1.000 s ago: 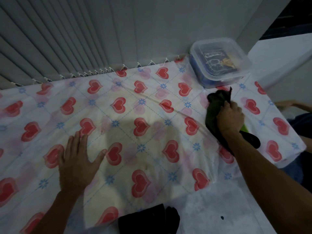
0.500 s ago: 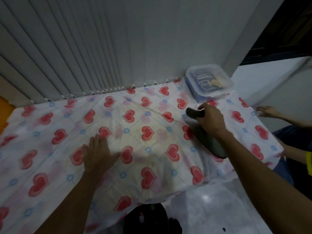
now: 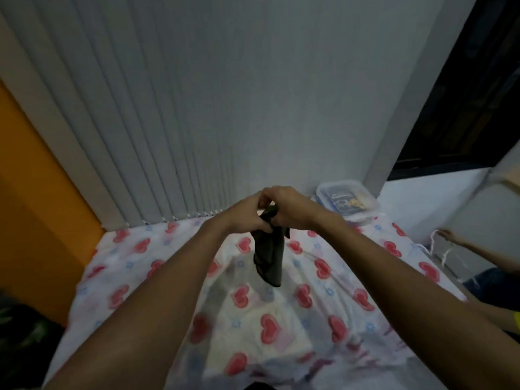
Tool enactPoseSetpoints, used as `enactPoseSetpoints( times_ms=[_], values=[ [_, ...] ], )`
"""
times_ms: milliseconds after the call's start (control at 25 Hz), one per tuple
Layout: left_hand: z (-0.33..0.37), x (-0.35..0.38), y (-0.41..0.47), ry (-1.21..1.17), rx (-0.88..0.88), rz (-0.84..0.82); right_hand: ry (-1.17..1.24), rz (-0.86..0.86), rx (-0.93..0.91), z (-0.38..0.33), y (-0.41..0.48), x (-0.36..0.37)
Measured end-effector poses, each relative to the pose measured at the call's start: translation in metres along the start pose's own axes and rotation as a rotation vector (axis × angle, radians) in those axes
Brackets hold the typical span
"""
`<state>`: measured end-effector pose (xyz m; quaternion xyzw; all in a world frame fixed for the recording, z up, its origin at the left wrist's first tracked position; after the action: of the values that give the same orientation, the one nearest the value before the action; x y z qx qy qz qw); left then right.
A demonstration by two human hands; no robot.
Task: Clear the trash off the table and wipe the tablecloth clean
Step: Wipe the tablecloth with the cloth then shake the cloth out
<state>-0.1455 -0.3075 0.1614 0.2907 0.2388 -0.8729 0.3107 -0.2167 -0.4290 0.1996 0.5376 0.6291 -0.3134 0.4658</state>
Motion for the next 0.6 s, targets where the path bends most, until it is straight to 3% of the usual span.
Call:
enactPoseSetpoints(
  times_ms=[120, 280, 480, 600],
  values=[
    [0.028, -0.061, -0.029, 0.057, 0.004, 0.040, -0.017, 0.060, -0.006, -0.037, 0.005, -0.054],
    [0.071, -0.140, -0.083, 0.225, 0.137, 0.263, -0.151, -0.081, 0.042, -0.079, 0.003, -0.110],
    [0.110, -0.211, -0.147, 0.450, 0.140, 0.401, 0.200, -0.152, 0.078, -0.093, -0.018, -0.153],
    [0.116, -0.238, -0.182, 0.457, 0.099, 0.451, 0.246, -0.099, 0.064, -0.096, -0.024, -0.174]
  ],
)
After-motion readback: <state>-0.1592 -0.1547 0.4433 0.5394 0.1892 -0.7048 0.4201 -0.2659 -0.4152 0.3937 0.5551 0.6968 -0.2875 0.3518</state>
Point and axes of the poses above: each hand's wrist, its own y-axis towards the middle knuckle, its own x-axis out of the palm, z = x × y, the point moved 3 cm from there along y, towards the middle knuckle, and after that the axes turned 9 degrees about -x, right-handed, at the moved point
